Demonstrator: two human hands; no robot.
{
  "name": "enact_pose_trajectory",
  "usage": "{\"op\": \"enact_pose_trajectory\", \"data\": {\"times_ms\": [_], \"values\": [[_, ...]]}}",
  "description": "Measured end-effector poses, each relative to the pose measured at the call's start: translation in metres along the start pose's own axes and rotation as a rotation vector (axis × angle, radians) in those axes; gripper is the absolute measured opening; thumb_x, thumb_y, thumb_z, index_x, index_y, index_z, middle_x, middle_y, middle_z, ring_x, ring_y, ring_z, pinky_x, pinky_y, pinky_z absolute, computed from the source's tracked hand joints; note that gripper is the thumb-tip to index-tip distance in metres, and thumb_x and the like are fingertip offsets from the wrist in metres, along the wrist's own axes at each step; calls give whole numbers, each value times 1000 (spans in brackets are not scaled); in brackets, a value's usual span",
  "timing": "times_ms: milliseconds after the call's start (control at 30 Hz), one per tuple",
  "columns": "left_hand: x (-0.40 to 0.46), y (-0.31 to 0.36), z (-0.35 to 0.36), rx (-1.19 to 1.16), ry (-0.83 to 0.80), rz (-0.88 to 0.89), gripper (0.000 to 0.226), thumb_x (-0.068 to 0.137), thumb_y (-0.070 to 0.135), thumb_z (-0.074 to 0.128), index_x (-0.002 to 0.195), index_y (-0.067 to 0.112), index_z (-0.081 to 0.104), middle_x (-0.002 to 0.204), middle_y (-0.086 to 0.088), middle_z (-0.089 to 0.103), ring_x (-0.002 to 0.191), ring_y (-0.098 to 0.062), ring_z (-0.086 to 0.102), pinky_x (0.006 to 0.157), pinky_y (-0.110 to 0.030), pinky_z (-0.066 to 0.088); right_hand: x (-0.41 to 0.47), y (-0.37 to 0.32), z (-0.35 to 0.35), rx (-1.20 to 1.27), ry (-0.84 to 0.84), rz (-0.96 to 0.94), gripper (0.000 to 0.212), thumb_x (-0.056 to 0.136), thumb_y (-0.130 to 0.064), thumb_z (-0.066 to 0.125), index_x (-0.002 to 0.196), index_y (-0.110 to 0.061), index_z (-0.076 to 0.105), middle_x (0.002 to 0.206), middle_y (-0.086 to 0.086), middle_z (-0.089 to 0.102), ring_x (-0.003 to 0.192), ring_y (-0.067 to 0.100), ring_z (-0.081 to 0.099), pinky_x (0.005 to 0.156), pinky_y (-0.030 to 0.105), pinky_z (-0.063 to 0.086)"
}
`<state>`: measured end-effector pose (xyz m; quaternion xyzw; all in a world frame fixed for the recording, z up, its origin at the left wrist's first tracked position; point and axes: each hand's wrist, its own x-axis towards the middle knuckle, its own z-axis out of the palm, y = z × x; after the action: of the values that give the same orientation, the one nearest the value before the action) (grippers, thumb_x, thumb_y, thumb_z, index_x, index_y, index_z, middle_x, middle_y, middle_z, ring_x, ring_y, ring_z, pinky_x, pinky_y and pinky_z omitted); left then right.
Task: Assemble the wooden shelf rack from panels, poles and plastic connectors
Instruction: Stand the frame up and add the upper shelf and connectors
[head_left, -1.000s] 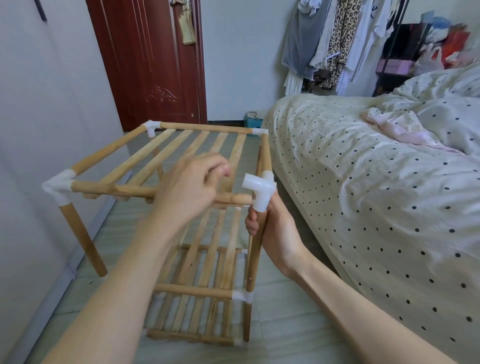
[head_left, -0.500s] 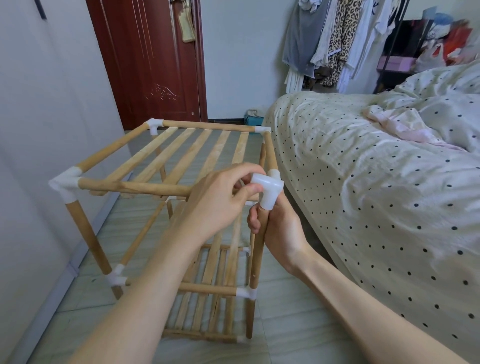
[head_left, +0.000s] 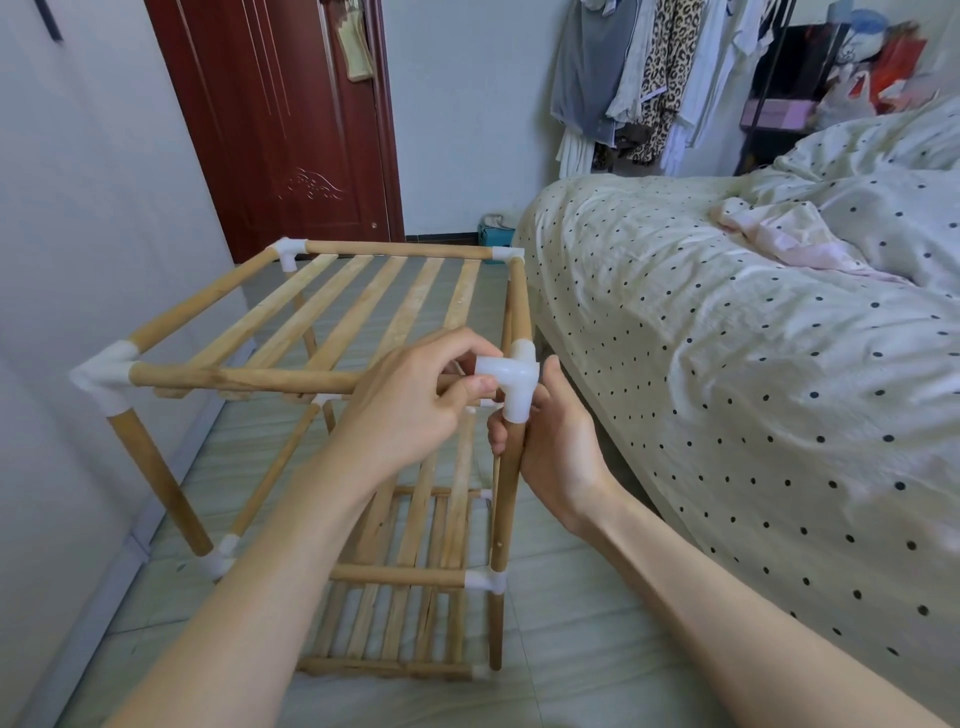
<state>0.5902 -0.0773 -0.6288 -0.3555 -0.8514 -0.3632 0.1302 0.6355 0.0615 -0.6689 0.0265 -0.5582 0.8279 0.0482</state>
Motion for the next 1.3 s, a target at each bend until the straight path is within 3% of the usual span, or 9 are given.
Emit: {"op": "enact_pose_trajectory", "data": {"times_ms": [133, 267, 367, 500, 600, 833, 933, 1067, 1300], "values": [[-3, 0, 2, 143, 0, 58, 23, 86, 38, 53, 108, 37, 54, 86, 27, 49, 91, -3, 46, 78, -29, 38, 2, -10, -2, -169, 23, -36, 66, 71, -79, 32, 79, -29, 74, 69, -3, 64, 66, 11, 56, 67, 27, 43], [-9, 0, 12, 407, 33, 38, 57, 72, 62, 51, 122, 39, 37, 95, 15, 39, 89, -6, 37, 78, -26, 30, 4, -11, 1, -280, 95, -30, 71, 81, -68, 47, 113, -7, 59, 91, 13, 64, 74, 15, 59, 67, 27, 49], [-9, -3, 7, 426, 68, 48, 54, 73, 62, 48, 119, 34, 48, 90, 10, 39, 82, -11, 45, 72, -26, 32, 4, -10, 7, -313, 133, -50, 52, 94, -50, 41, 104, -2, 56, 77, 7, 57, 61, 11, 53, 56, 22, 46], [-7, -4, 0, 425, 71, 60, 51, 76, 59, 45, 116, 29, 58, 87, 8, 39, 78, -11, 41, 69, -26, 28, 4, -11, 10, -326, 178, -65, 45, 96, -47, 35, 94, -5, 54, 67, 6, 52, 56, 13, 48, 54, 23, 43], [-7, -2, -5, 390, 135, 145, 32, 81, 44, 57, 108, 28, 62, 74, 19, 33, 75, -9, 36, 61, -21, 26, 3, -11, 8, -322, 208, -81, 43, 97, -45, 34, 88, -8, 54, 68, 4, 54, 57, 14, 48, 56, 25, 43], [-5, -2, -13, 334, 79, 196, 23, 87, 24, 62, 110, 28, 63, 74, 24, 43, 83, -12, 40, 70, -29, 29, 1, -11, 10, -361, 211, -105, 39, 97, -44, 37, 85, -10, 51, 69, 4, 49, 58, 13, 45, 51, 18, 42], [-5, -4, -13, 305, 42, 159, 28, 87, 29, 61, 115, 28, 63, 80, 22, 45, 85, -11, 40, 70, -28, 29, 0, -12, 11, -382, 222, -101, 38, 96, -44, 38, 88, -10, 51, 71, 4, 49, 59, 12, 45, 51, 16, 41], [-4, -6, -12, 298, -11, 62, 44, 74, 58, 50, 107, 33, 62, 87, 12, 47, 88, -11, 42, 71, -26, 30, -1, -12, 12, -408, 226, -101, 39, 96, -46, 37, 89, -10, 51, 72, 4, 50, 57, 9, 47, 52, 15, 41], [-7, -2, -7, 251, 107, -37, 44, 63, 69, 49, 88, 36, 62, 79, 18, 35, 75, 3, 29, 66, -11, 23, -3, -11, 17, -431, 226, -94, 37, 96, -45, 38, 86, -11, 52, 73, -4, 52, 58, 7, 47, 57, 19, 43]]}}
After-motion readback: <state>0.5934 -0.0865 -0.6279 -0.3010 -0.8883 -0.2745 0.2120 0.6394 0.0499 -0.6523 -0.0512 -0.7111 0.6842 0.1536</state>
